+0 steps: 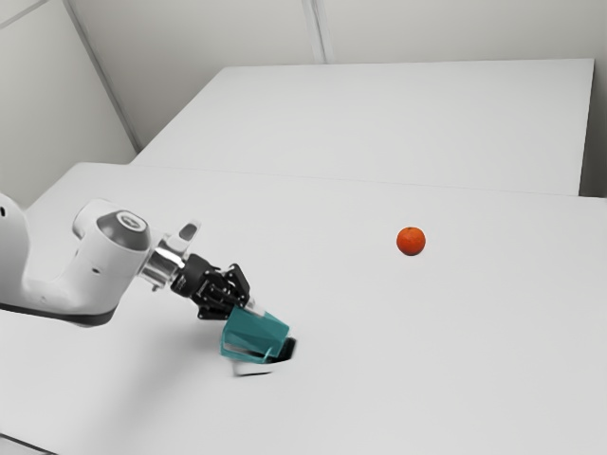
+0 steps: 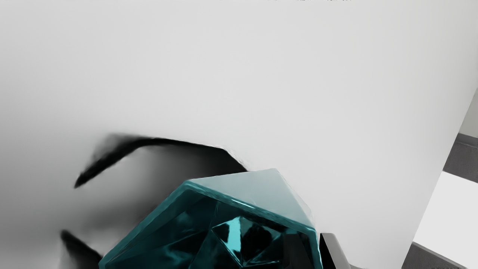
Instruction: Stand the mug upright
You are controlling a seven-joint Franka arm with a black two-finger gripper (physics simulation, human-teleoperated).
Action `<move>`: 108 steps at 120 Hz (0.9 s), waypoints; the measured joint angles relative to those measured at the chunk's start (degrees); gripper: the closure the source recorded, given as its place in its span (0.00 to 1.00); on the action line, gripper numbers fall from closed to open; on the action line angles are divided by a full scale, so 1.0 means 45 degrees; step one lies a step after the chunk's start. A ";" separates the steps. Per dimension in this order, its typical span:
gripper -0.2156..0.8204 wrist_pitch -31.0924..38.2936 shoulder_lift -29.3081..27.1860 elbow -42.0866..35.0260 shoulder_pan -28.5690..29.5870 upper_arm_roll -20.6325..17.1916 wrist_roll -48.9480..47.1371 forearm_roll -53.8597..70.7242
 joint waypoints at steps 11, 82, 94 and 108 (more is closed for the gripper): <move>0.94 0.0055 -0.0260 0.0000 -0.0025 0.0002 0.0022 0.0080; 0.96 0.2184 -0.0928 0.0813 -0.0550 0.0003 -0.0372 0.6527; 0.96 0.2443 -0.0932 0.0992 -0.0736 0.0003 -0.0736 0.8216; 0.96 0.2617 -0.0923 0.1026 -0.0922 0.0001 -0.1293 0.9786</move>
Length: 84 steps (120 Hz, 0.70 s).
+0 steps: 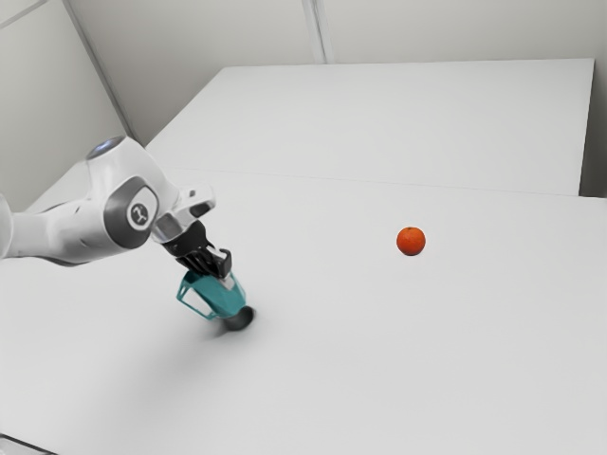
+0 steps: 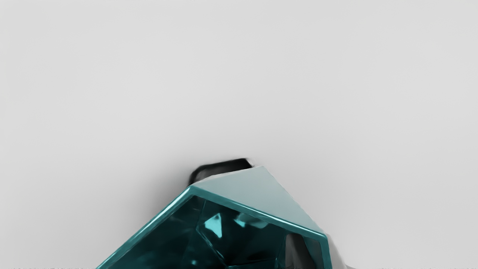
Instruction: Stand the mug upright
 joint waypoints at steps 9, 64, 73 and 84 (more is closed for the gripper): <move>0.96 0.0061 0.0010 0.0001 -0.0023 0.0001 -0.0347 0.0776; 0.96 0.0114 0.0707 0.0535 -0.0513 -0.0016 -0.1776 0.3701; 0.96 0.0127 0.0989 0.0590 -0.0487 -0.0010 -0.1925 0.3750; 0.96 0.0141 0.1285 0.0668 -0.0404 -0.0014 -0.2086 0.3727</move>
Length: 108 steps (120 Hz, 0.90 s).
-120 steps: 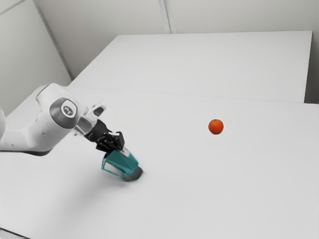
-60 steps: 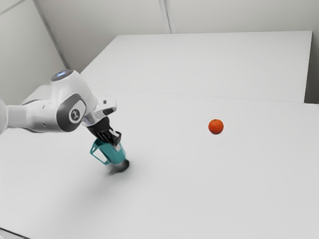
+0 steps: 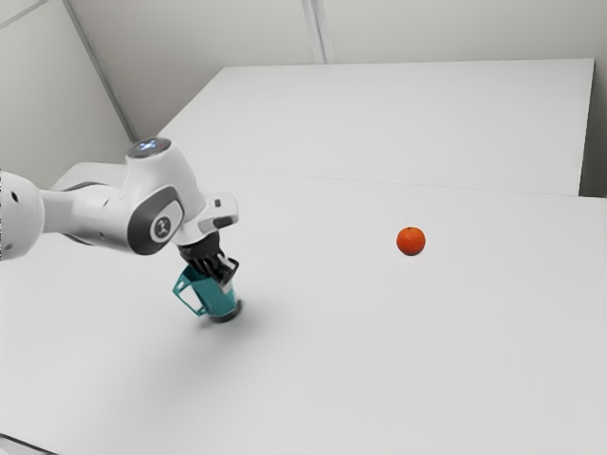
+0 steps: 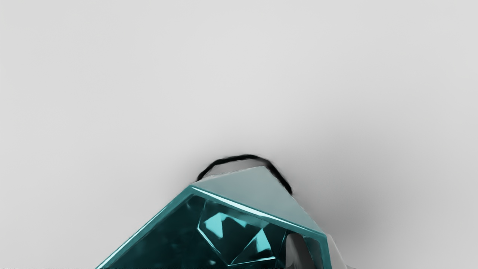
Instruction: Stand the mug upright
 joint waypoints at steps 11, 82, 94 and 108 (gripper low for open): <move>0.96 0.0011 0.0189 0.0047 0.0055 -0.0002 -0.0140 -0.0036; 0.36 -0.0170 0.0293 0.0788 -0.0056 -0.0106 -0.0332 0.0654; 0.30 -0.0323 0.0144 0.0966 -0.0158 -0.0118 -0.0318 0.0826; 0.26 -0.0661 0.0036 0.1424 -0.0124 -0.0129 -0.0306 0.0916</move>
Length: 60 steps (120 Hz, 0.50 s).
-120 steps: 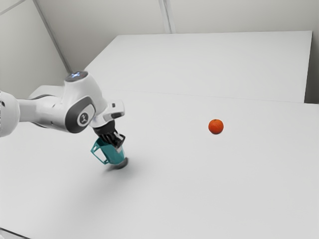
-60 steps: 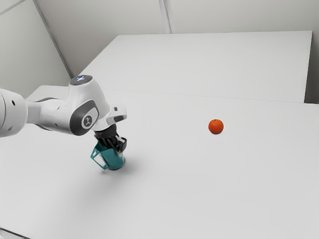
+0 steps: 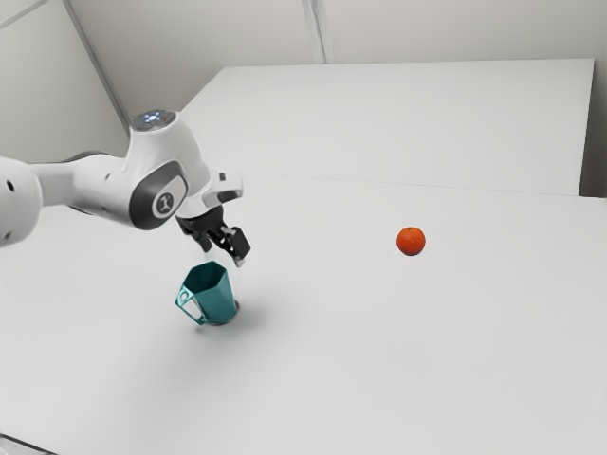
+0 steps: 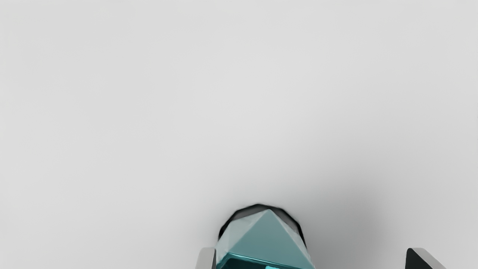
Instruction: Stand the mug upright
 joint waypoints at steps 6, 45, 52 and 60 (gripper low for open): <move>0.25 -0.0227 -0.0017 0.0319 0.0023 -0.0006 0.0002 0.0014; 0.22 -0.2486 -0.0106 0.2677 0.0026 0.0004 0.0005 0.0126; 0.22 -0.3096 -0.0106 0.3404 0.0057 0.0007 0.0010 0.0342; 0.21 -0.3778 -0.0106 0.4242 0.0076 0.0008 0.0016 0.0602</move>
